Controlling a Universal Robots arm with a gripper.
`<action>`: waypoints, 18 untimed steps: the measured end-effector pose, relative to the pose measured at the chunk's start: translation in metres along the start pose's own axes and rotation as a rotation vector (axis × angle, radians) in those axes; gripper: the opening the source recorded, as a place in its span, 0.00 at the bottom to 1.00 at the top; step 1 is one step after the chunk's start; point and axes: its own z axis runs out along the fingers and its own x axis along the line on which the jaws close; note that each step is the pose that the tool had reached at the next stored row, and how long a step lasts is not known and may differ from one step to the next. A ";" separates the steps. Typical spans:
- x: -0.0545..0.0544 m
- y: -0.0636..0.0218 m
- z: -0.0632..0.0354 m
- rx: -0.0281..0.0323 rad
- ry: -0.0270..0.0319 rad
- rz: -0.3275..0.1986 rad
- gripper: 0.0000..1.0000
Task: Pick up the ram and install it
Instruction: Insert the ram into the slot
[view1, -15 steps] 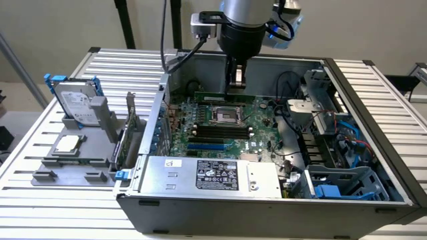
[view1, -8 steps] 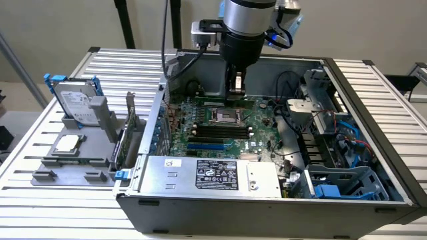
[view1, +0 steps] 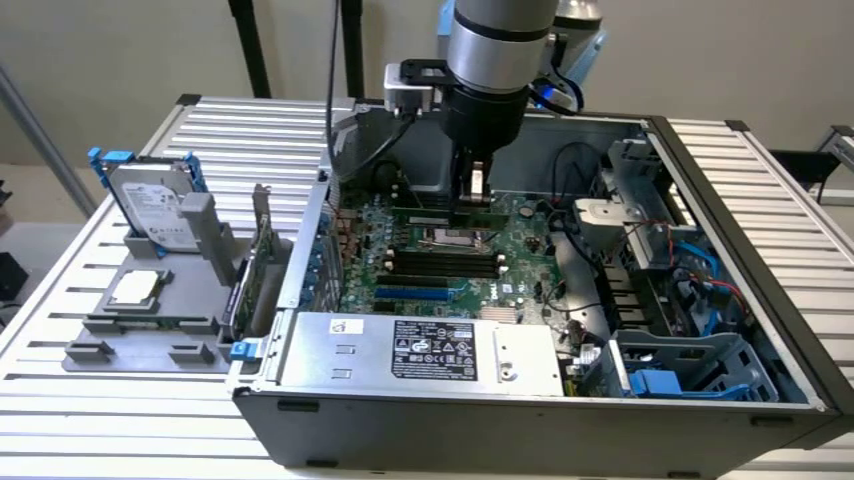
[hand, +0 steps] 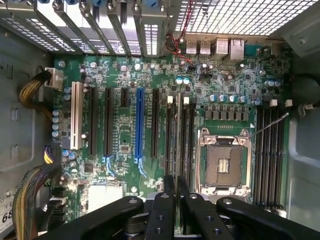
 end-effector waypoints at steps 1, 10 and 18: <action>0.000 -0.0005 0.0016 0.0005 0.0005 0.000 0.14; 0.003 -0.0041 0.0141 0.0116 0.0067 0.000 0.14; 0.004 -0.0039 0.0246 0.0182 0.0259 0.000 0.14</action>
